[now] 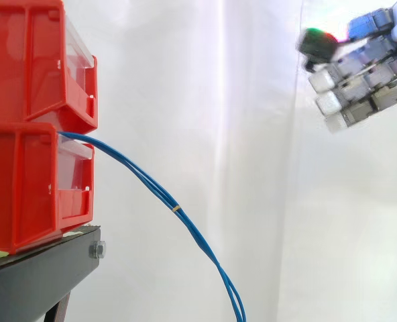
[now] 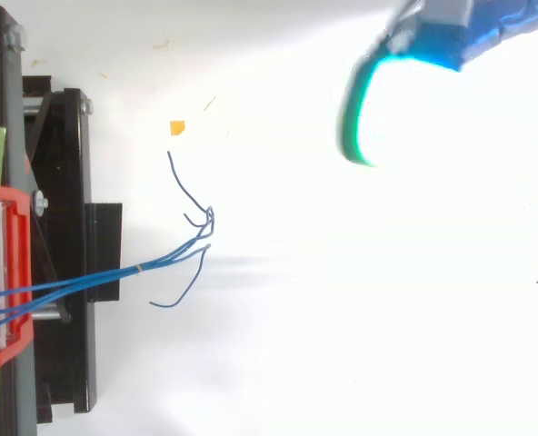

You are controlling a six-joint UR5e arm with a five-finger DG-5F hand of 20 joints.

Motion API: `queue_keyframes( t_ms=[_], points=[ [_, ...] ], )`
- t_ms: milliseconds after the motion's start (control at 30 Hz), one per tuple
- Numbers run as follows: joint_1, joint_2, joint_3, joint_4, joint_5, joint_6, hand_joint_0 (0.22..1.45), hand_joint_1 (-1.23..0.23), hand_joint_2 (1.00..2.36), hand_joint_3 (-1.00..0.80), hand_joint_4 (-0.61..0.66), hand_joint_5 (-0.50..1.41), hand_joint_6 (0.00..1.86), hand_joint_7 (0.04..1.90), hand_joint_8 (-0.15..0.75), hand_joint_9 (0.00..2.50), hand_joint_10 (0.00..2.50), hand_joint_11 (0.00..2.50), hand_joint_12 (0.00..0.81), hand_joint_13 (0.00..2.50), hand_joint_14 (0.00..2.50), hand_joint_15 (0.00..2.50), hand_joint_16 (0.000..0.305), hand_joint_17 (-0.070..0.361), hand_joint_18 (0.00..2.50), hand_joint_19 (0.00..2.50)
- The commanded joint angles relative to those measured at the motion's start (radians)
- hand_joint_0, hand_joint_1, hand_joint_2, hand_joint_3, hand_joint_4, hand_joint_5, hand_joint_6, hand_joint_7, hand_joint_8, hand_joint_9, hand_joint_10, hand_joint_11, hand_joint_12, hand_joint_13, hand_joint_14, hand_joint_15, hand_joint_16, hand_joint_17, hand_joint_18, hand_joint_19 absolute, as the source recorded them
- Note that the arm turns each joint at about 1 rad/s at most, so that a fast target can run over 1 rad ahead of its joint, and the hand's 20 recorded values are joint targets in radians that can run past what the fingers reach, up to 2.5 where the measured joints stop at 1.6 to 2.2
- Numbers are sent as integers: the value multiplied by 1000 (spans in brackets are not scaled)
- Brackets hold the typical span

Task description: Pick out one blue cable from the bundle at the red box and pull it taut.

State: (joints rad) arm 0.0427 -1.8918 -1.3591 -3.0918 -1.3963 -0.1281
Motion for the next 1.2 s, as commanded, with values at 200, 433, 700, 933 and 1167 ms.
queue_keyframes(
  t_ms=[200, 433, 700, 933, 1167],
  points=[
    [0, -1, 0, -5, 2, -15, 525, -424, 1000, -499, 166, -212, 502, 684, 262, 578, 10, 271, 301, 421, 10, 201, 43, 96, 286, 319],
    [0, 0, 0, -7, 0, -19, 511, -537, 1000, -500, 118, -209, 502, 706, 235, 660, 15, 360, 284, 514, 11, 270, 46, 103, 366, 379],
    [0, -1, -2, -8, 2, -19, 513, -681, 1000, -500, 170, -220, 502, 711, 248, 671, 14, 402, 307, 608, 13, 314, 47, 105, 429, 380],
    [3, -35, -2, -10, -1, -38, 500, -679, 1000, -500, 179, -228, 502, 714, 249, 619, 14, 402, 316, 590, 15, 331, 48, 109, 432, 405],
    [19, -89, -2, 36, 16, -82, 499, -674, 1000, -500, 196, -211, 502, 738, 258, 663, 15, 433, 317, 602, 13, 340, 48, 108, 454, 414]
  ],
)
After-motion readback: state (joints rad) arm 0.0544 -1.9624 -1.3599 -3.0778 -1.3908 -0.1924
